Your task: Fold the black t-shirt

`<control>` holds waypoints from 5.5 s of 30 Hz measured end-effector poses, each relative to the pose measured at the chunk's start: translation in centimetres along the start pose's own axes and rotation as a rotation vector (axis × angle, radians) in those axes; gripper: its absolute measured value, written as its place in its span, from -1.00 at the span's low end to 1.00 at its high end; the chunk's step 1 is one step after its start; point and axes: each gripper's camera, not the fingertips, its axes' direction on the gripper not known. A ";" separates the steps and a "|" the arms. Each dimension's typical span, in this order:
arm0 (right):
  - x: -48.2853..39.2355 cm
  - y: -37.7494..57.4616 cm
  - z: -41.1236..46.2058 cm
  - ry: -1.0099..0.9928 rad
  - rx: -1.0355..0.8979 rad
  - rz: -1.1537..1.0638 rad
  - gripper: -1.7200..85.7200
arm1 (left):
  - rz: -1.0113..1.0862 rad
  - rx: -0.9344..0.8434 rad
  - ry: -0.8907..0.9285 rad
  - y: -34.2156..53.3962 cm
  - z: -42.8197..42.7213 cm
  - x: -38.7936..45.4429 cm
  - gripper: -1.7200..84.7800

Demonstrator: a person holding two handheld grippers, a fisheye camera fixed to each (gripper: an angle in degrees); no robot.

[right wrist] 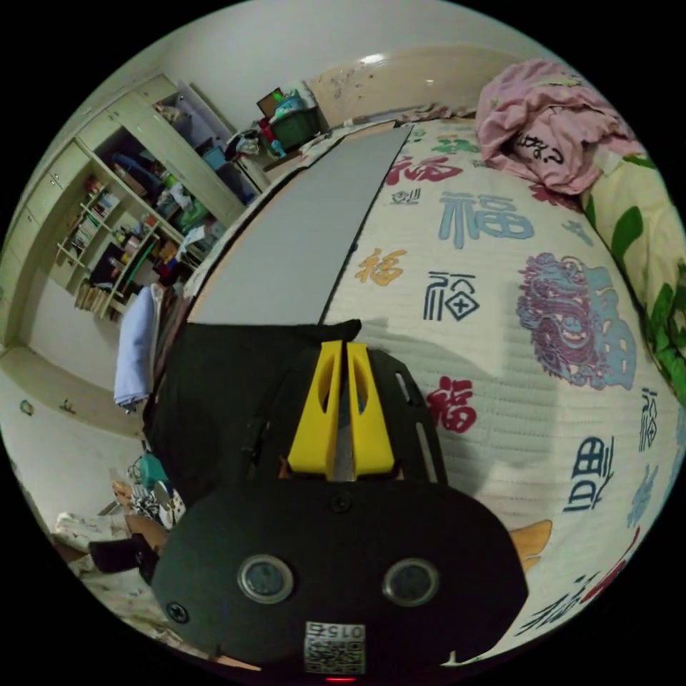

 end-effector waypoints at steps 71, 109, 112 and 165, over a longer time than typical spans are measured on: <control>-14.0 -3.6 33.2 -0.213 -0.008 -0.489 -0.81 | -0.690 0.326 -0.804 30.2 -12.7 -11.8 -0.88; -4.4 -6.6 49.8 -0.206 -0.234 -0.322 -0.73 | -1.004 -0.262 -0.440 17.3 10.0 -57.1 -0.56; -5.4 -5.7 50.8 -0.139 -0.225 -0.363 -0.76 | -1.022 -0.247 -0.422 19.0 10.8 -57.5 -0.63; -51.0 37.3 66.3 -0.901 -0.281 -1.394 -0.88 | -0.798 0.655 -1.039 71.4 -3.9 6.1 -0.88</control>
